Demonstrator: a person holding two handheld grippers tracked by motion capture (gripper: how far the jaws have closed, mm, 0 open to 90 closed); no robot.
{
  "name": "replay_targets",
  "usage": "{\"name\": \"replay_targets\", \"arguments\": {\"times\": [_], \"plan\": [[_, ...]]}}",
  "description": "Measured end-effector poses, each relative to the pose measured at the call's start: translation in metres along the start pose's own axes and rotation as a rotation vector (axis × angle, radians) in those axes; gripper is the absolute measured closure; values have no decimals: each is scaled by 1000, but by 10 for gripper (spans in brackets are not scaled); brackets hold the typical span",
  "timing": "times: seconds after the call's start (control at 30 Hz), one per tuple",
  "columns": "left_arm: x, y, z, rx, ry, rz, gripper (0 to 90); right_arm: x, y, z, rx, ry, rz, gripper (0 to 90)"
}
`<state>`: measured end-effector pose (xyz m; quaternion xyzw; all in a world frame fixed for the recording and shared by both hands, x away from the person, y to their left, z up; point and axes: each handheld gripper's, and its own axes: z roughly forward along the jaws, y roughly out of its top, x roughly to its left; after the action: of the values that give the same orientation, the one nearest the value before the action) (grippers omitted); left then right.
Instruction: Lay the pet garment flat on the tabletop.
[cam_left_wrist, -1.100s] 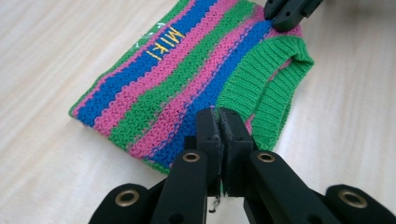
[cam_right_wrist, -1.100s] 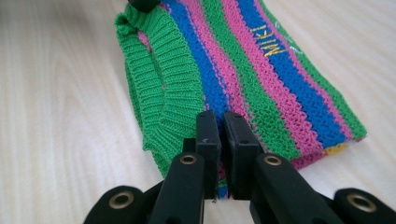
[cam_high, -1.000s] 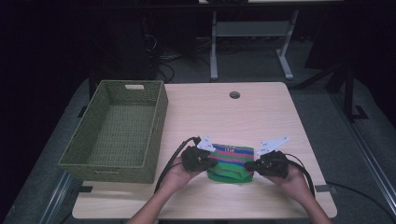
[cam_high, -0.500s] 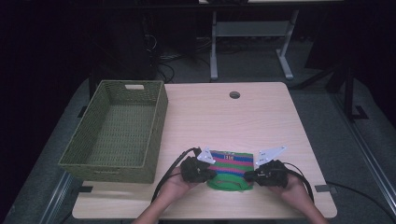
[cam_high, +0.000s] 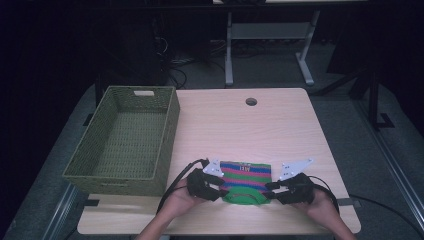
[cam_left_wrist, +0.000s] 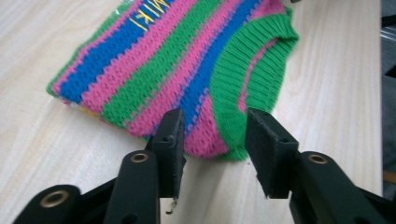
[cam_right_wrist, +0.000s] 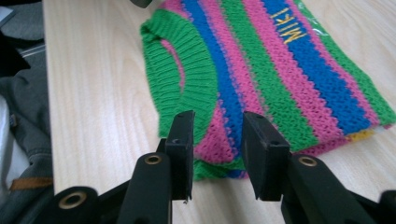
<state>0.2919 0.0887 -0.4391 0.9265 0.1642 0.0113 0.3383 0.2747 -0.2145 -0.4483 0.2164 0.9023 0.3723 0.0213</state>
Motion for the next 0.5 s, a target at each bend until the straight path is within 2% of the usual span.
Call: {"name": "replay_targets", "arguments": {"times": [0.07,0.17,0.3,0.37,0.4,0.5], "plan": [[0,-2,0,5,-9,0,530,2,0,0,10,7,-19,639],[0,-2,2,4,-13,6,525,4,1,2,20,2,-39,643],[-2,1,5,15,-31,44,524,5,1,4,27,11,-38,642],[-3,2,9,15,-36,49,527,3,0,6,37,3,-62,639],[-3,3,10,23,-38,64,529,3,0,6,41,5,-61,637],[-3,3,13,31,-42,62,534,4,-1,10,58,9,-69,627]]}}
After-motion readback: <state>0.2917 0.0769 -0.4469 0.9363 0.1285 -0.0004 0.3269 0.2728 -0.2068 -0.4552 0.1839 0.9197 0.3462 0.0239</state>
